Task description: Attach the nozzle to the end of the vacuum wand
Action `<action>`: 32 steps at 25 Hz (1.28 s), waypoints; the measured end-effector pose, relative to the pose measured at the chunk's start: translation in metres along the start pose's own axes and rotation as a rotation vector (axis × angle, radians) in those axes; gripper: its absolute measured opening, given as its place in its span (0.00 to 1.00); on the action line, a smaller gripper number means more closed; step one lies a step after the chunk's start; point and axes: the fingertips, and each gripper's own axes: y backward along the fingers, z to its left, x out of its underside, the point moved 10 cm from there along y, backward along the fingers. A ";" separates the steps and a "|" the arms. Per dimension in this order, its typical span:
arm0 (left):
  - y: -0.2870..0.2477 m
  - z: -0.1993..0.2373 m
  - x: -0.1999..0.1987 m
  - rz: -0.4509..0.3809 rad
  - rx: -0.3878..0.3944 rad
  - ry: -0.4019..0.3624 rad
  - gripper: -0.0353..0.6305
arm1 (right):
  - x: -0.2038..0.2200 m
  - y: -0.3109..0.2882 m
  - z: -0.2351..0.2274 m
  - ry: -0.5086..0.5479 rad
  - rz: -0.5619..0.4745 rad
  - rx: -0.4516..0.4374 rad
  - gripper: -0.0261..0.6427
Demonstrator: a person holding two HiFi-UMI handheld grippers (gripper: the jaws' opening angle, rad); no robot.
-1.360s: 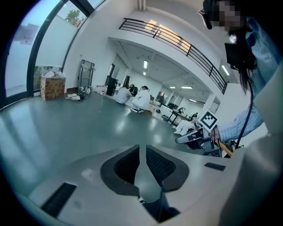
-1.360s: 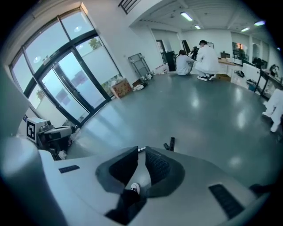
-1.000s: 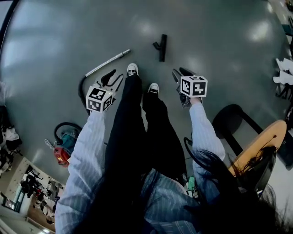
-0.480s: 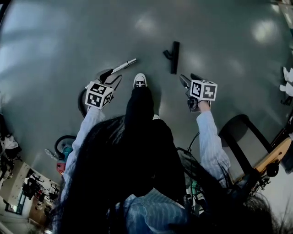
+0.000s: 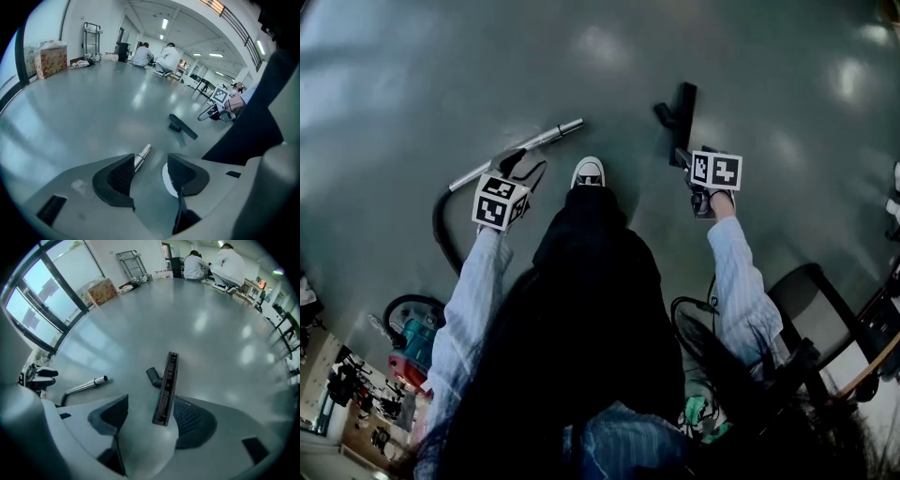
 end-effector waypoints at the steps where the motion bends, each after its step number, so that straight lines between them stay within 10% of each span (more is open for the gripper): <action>1: -0.013 0.006 0.009 0.014 -0.002 -0.020 0.35 | 0.001 -0.017 -0.004 -0.005 -0.003 0.019 0.46; 20: -0.170 0.054 0.079 0.213 -0.062 -0.528 0.44 | 0.016 -0.160 -0.042 0.373 -0.030 0.185 0.47; 32: -0.177 0.070 0.077 0.256 -0.038 -0.397 0.40 | -0.025 -0.161 -0.002 0.684 -0.178 0.075 0.43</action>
